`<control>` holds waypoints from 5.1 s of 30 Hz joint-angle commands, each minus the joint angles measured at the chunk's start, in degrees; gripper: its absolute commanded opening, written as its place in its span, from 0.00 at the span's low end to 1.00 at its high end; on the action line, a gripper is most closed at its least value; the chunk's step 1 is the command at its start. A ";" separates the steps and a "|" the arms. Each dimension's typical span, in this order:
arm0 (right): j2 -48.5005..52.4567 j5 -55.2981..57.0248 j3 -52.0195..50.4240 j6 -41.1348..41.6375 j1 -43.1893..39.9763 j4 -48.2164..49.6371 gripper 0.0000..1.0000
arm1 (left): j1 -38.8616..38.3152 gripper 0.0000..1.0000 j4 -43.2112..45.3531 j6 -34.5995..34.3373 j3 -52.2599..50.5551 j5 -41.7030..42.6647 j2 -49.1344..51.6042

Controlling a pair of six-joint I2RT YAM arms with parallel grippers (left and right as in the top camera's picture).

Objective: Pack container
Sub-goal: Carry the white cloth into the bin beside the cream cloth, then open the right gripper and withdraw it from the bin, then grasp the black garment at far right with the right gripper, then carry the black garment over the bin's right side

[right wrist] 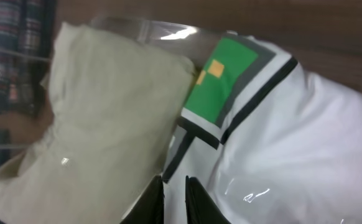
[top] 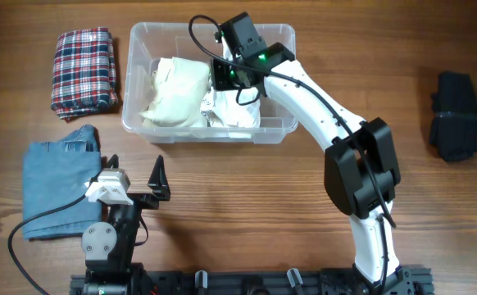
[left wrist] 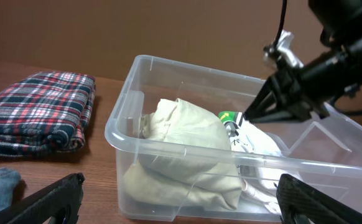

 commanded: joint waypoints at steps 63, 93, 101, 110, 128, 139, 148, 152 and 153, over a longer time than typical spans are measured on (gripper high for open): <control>-6.67 43.50 -12.68 -28.76 -49.48 -11.89 0.86 | 0.15 1.00 -0.39 1.11 -0.17 0.85 -0.42; -2.47 40.87 -21.46 -28.87 -55.65 -2.95 0.33 | 0.15 1.00 -0.39 1.11 -0.17 0.85 -0.42; -12.63 35.56 -16.83 -22.45 -55.30 -7.06 0.23 | 0.15 1.00 -0.39 1.11 -0.17 0.87 -0.42; -41.22 9.77 -14.99 -15.13 -46.62 -10.27 0.12 | 0.15 1.00 -0.39 1.11 -0.17 0.85 -0.42; -35.98 29.42 -15.02 0.11 0.46 -4.90 0.14 | 0.15 1.00 -0.42 1.11 -0.17 0.87 -0.42; -18.84 30.71 -15.02 8.87 3.13 3.19 0.15 | 0.15 1.00 -0.39 1.11 -0.17 0.85 -0.42; -14.19 32.63 -15.04 11.98 3.10 3.06 0.18 | 0.15 1.00 -0.39 1.11 -0.17 0.87 -0.42; -12.00 32.79 -15.08 12.02 3.08 2.34 0.19 | 0.15 1.00 -0.39 1.11 -0.17 0.85 -0.42; -11.69 32.79 -15.08 12.00 3.08 1.92 0.19 | 0.15 1.00 -0.39 1.11 -0.17 0.87 -0.42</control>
